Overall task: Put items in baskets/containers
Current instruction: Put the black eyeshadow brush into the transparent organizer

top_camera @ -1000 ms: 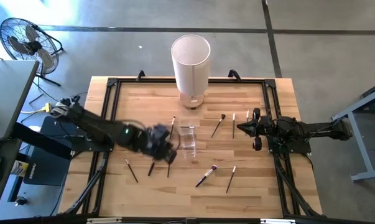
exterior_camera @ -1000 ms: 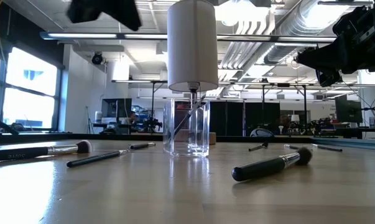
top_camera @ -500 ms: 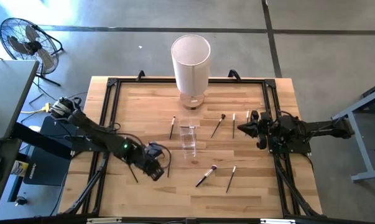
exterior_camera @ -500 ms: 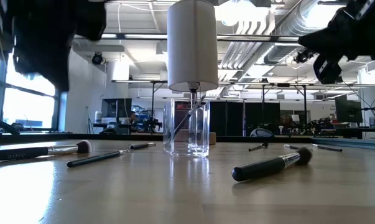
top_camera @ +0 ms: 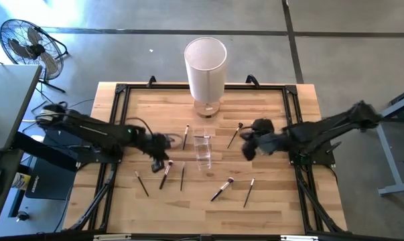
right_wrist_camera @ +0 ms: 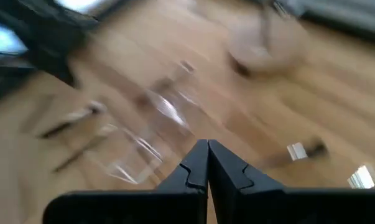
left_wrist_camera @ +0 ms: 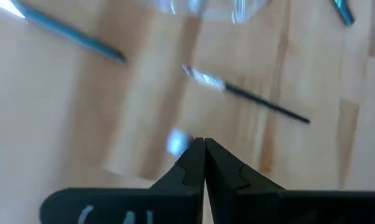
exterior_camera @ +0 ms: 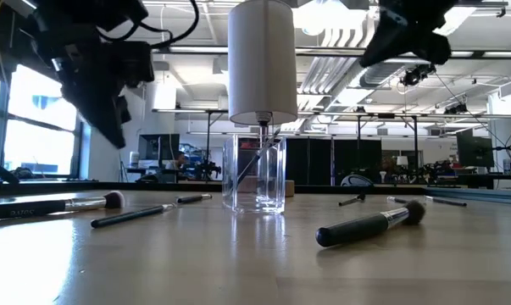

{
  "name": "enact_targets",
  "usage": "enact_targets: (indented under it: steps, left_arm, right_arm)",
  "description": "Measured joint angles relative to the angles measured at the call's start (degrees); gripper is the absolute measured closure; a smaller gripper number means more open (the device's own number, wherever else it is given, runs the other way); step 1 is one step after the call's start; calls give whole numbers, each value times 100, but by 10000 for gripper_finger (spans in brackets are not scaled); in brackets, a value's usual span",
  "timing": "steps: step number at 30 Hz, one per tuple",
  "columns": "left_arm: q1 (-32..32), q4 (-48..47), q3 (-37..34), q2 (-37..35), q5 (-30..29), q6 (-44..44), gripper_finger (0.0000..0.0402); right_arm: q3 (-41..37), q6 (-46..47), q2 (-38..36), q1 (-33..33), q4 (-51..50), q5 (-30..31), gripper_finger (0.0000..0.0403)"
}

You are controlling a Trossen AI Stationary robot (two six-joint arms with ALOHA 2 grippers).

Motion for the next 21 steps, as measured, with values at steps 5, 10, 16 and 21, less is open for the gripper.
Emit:
enact_targets:
  steps: [5, 10, 16, 21]
  left_arm:
    - [669, -720, -2, -882, 118, 965, 401]
    - [1085, -1398, -2, -1759, 177, 1565, 402]
    - [1226, -1518, -2, -2435, 300, 1809, 401]
    - [1217, -1505, -2, -2603, 300, 1848, 401]
  right_arm:
    - [1410, 2555, 1597, 509, -2053, -441, 402]
    - [2276, 4703, 2726, 1080, -2918, -1707, 402]
    - [2555, 6035, 3567, 1411, -3185, -3265, 393]
    - [2091, 6432, 3739, 1455, -3116, -3756, 357]
